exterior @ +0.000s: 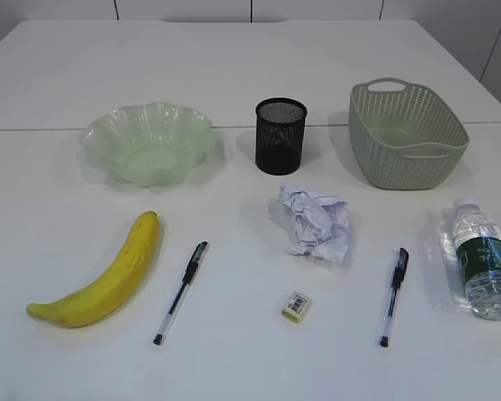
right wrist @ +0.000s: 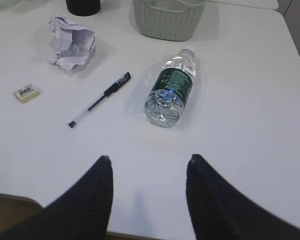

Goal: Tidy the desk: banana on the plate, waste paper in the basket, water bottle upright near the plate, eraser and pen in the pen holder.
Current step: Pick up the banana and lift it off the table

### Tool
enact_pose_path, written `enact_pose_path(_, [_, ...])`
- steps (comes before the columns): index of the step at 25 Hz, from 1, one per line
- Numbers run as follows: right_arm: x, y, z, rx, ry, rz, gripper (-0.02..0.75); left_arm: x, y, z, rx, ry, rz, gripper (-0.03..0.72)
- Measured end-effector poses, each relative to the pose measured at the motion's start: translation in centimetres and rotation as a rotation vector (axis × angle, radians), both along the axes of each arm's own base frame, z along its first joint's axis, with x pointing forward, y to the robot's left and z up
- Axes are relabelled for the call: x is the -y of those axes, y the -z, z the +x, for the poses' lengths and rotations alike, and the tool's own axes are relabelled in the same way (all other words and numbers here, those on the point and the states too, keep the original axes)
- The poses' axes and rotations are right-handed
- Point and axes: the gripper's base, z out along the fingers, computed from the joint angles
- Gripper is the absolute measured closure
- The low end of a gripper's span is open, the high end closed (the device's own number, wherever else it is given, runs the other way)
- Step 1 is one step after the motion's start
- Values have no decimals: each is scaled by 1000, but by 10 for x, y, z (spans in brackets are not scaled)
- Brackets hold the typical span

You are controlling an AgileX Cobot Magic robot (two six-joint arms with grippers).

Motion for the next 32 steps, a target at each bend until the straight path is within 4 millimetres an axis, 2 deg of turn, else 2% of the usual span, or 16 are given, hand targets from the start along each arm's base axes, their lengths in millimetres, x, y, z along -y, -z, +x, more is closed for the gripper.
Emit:
enact_pose_path(24, [0, -3, -1, 11, -4, 8, 379, 0, 0, 0, 0, 0, 0, 171])
enact_pose_path(28, [0, -11, -5, 40, -6, 10, 323, 0, -1, 0, 1, 0, 0, 171])
enact_pose_path(32, [-1, -19, 2, 5, -9, 1, 280, 0, -11, 1, 6, 2, -3, 171])
